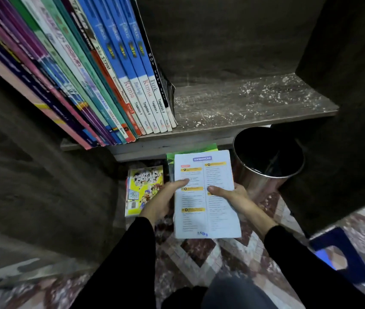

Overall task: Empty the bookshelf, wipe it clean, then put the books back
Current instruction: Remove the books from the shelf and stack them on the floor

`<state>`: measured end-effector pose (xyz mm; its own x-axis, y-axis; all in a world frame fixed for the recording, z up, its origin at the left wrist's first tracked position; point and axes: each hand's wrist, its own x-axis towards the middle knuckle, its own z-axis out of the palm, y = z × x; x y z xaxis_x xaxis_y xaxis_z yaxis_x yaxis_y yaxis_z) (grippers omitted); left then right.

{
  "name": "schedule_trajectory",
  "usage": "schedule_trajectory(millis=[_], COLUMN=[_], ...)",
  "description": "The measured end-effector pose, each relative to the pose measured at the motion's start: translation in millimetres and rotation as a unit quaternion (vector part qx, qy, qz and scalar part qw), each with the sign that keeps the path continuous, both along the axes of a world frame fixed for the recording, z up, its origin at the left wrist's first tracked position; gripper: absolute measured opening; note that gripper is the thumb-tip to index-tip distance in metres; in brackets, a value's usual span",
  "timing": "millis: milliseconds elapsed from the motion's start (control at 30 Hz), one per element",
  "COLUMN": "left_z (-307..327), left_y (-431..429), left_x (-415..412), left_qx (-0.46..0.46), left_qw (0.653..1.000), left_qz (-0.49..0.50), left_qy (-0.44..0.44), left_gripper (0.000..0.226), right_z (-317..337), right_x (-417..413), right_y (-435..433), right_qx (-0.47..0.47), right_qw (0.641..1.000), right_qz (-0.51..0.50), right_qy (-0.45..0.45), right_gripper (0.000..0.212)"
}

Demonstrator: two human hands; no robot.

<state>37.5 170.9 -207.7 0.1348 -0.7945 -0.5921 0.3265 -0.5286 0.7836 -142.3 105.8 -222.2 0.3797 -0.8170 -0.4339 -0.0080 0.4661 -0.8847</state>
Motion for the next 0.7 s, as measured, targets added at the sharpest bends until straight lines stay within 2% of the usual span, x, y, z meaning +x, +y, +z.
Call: schedule_trajectory(millis=[133, 200, 267, 367, 467, 533, 633, 700], left_z=[-33, -50, -65, -90, -109, -125, -140, -146], left_y=[3, -4, -14, -29, -38, -45, -56, -64], left_x=[9, 16, 16, 16, 14, 14, 18, 20], left_qx=[0.115, 0.161, 0.19, 0.193, 0.187, 0.19, 0.188, 0.187], left_qw=[0.992, 0.987, 0.98, 0.967, 0.963, 0.956, 0.949, 0.948], left_qz=[-0.02, -0.007, -0.005, 0.02, 0.045, 0.049, 0.058, 0.07], left_qy=[0.041, 0.009, -0.059, -0.165, -0.188, -0.217, -0.247, -0.248], left_gripper=[0.031, 0.034, 0.043, 0.064, 0.056, 0.054, 0.055, 0.052], right_z=[-25, -37, -45, -64, -81, -89, -94, -103], right_x=[9, 15, 24, 42, 53, 56, 58, 60], right_y=[-14, -22, -30, -52, -75, -82, -87, -90], right_qx=[0.047, 0.066, 0.09, 0.129, 0.127, 0.151, 0.157, 0.128], right_qw=[0.999, 0.998, 0.996, 0.991, 0.982, 0.97, 0.959, 0.968], right_qz=[-0.022, -0.016, 0.003, 0.032, 0.073, 0.112, 0.147, 0.125], right_qy=[0.009, 0.008, 0.008, 0.035, 0.123, 0.157, 0.187, 0.175], right_gripper=[0.031, 0.031, 0.027, 0.019, 0.025, 0.02, 0.022, 0.033])
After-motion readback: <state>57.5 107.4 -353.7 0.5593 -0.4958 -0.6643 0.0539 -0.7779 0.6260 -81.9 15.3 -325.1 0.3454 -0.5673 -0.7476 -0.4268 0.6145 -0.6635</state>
